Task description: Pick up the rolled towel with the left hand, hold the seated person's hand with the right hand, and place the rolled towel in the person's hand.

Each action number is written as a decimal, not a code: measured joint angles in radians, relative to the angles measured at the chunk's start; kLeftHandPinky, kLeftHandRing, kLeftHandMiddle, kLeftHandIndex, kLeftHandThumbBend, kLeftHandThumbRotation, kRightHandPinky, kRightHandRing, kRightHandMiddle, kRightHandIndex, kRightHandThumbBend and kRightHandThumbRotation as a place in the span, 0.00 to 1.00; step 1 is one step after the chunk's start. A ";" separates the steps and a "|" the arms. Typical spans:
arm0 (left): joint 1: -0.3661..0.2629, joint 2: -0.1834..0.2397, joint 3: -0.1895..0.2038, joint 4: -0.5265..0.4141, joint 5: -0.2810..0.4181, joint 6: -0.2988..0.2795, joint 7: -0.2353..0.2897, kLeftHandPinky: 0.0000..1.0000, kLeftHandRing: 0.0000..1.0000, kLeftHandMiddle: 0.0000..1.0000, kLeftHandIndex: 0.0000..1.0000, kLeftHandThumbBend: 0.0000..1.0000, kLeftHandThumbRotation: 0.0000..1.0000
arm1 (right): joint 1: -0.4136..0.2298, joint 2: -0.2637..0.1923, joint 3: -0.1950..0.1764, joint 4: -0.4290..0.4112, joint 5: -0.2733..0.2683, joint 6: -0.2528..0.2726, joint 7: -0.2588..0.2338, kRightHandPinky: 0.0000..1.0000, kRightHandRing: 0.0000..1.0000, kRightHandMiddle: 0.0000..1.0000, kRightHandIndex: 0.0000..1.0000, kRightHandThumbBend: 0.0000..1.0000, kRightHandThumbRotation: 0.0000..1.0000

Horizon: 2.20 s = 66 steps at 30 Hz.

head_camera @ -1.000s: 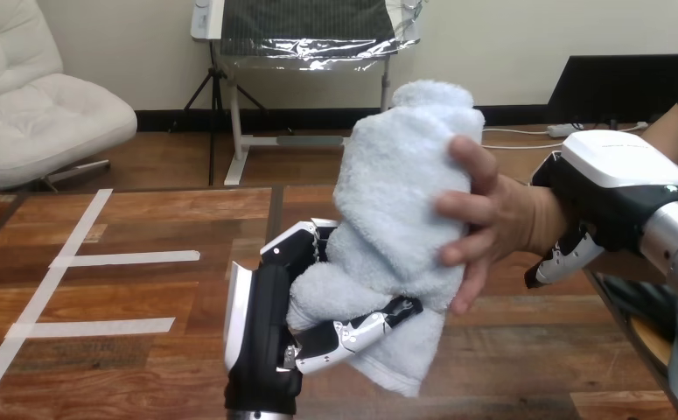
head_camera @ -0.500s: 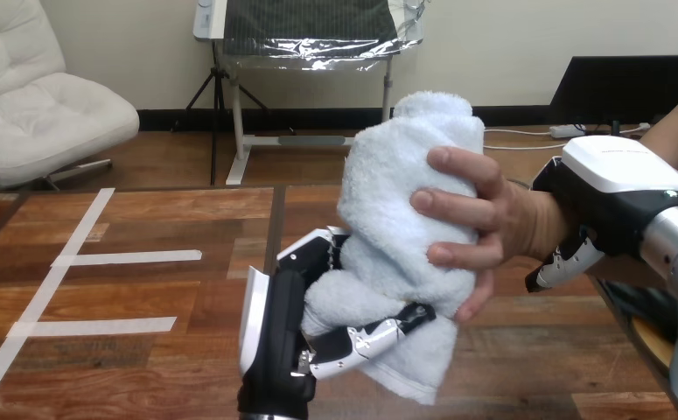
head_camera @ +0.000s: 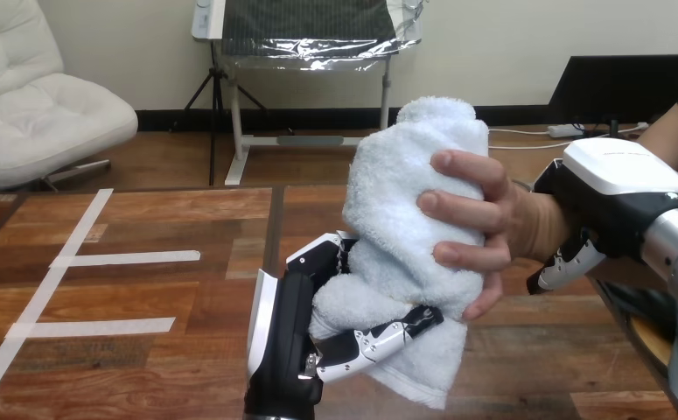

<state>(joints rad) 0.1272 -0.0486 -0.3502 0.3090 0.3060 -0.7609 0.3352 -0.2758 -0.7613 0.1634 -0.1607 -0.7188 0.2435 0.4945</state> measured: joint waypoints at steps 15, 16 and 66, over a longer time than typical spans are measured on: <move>-0.003 0.001 -0.007 0.004 0.012 -0.005 0.018 0.36 0.42 0.49 0.53 0.62 0.18 | 0.000 0.000 0.000 0.000 -0.007 -0.006 -0.002 0.18 0.26 0.36 0.39 0.74 0.00; -0.003 0.001 -0.007 0.005 0.013 -0.006 0.020 0.36 0.42 0.49 0.53 0.62 0.18 | 0.000 0.000 0.000 0.000 -0.009 -0.007 -0.002 0.20 0.28 0.37 0.40 0.75 0.00; -0.011 0.009 -0.032 -0.063 0.135 0.127 -0.054 1.00 1.00 1.00 1.00 0.93 0.68 | 0.000 -0.027 0.000 0.013 -0.063 -0.056 0.000 0.89 0.94 0.95 0.90 0.84 0.02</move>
<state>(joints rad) 0.1160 -0.0395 -0.3826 0.2457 0.4406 -0.6339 0.2808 -0.2759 -0.7886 0.1633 -0.1478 -0.7817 0.1879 0.4943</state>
